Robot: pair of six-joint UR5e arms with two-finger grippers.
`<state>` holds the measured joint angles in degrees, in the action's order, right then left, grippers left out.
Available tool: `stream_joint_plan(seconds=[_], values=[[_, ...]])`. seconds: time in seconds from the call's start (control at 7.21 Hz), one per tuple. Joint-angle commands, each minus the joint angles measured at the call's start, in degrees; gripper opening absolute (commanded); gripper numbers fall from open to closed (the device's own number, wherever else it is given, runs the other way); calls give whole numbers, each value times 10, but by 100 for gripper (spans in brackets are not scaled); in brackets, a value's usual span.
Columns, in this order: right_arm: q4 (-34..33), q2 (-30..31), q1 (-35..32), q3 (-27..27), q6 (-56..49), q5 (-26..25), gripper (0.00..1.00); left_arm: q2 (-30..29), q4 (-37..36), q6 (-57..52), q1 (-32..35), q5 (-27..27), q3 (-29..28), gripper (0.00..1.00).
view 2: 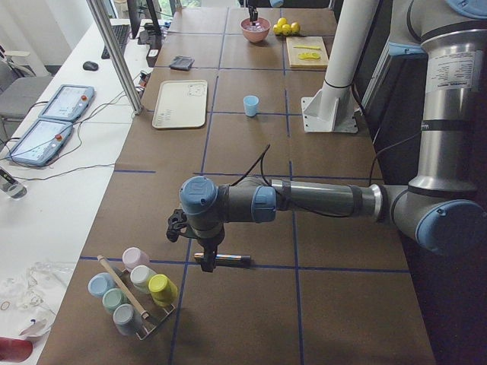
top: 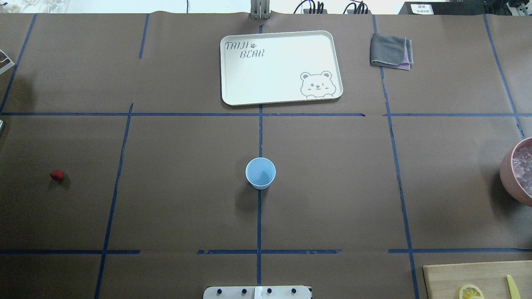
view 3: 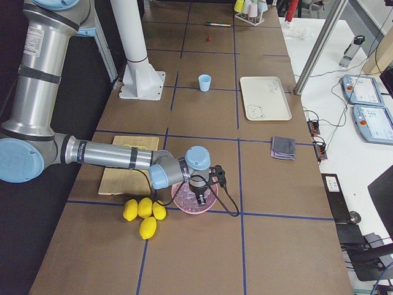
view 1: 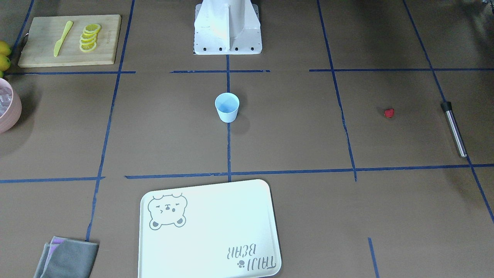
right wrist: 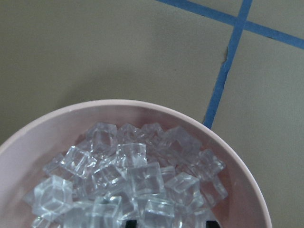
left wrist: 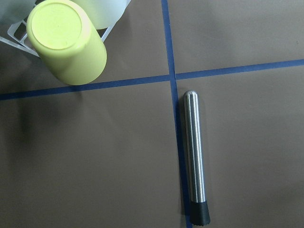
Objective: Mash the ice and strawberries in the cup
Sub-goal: 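Lower the right gripper into the pink bowl and grasp an ice cube, then carry the ice cube with the right gripper over the blue cup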
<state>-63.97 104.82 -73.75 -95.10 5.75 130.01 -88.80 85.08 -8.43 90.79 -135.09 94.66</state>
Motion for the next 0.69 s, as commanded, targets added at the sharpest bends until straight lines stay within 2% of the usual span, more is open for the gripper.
stream_joint_plan(seconds=[0.0, 0.28, 0.55], values=[[2, 1, 0, -1, -1, 2, 17, -1, 0, 1, -1, 0, 0, 100], [2, 2, -2, -8, -2, 10, 13, -1, 0, 1, -1, 0, 0, 100], [-3, 3, -40, -23, -3, 30, 9, -1, 0, 1, 0, 0, 0, 100]])
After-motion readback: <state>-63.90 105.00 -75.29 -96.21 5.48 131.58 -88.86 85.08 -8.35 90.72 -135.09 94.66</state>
